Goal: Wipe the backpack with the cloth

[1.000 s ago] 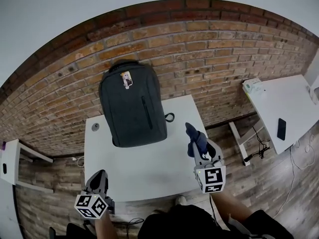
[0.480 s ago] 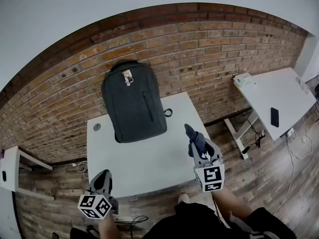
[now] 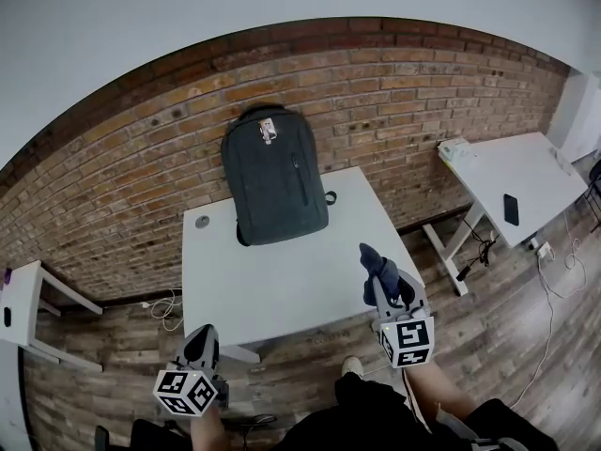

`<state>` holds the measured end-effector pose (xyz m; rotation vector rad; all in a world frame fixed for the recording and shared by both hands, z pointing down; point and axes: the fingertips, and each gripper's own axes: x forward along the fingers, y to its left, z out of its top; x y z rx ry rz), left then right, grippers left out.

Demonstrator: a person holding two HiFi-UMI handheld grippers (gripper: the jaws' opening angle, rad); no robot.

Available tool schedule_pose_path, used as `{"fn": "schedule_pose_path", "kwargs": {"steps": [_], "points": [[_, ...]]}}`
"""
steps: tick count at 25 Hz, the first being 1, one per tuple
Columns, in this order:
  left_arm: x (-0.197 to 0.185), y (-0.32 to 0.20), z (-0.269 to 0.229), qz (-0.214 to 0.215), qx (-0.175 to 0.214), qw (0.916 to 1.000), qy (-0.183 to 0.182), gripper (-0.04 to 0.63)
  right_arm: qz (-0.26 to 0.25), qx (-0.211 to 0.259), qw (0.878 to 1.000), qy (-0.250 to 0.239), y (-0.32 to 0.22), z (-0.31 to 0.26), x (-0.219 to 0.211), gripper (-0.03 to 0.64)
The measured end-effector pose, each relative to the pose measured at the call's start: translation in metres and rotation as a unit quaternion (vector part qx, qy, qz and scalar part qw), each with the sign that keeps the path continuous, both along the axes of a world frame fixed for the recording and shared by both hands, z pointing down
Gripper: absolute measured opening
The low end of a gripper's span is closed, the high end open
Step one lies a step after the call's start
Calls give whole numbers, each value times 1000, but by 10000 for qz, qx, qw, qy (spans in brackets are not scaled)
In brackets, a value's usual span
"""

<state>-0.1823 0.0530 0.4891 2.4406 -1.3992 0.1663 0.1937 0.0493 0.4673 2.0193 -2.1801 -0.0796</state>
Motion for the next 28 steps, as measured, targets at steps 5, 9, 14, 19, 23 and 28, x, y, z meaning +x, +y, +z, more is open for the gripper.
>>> {"fn": "schedule_pose_path", "kwargs": {"steps": [5, 9, 14, 19, 23, 28], "points": [[-28, 51, 4, 23, -3, 10000, 7, -12, 58, -16, 10000, -26, 49, -1, -24, 110], [-53, 90, 11, -24, -63, 10000, 47, -12, 56, 77, 10000, -20, 90, -13, -45, 110], [-77, 124, 10, -68, 4, 9999, 110, -12, 21, 166, 9998, -87, 130, -30, -67, 110], [-85, 146, 9, 22, 58, 9998, 210, -12, -28, 242, 9997, -96, 166, -52, -82, 110], [-86, 155, 8, 150, 59, 9996, 250, -12, -23, 382, 9993, -22, 189, -70, -91, 110], [-77, 162, 3, 255, 165, 9991, 290, -12, -6, 513, 9986, 101, 214, -82, -89, 110]]}}
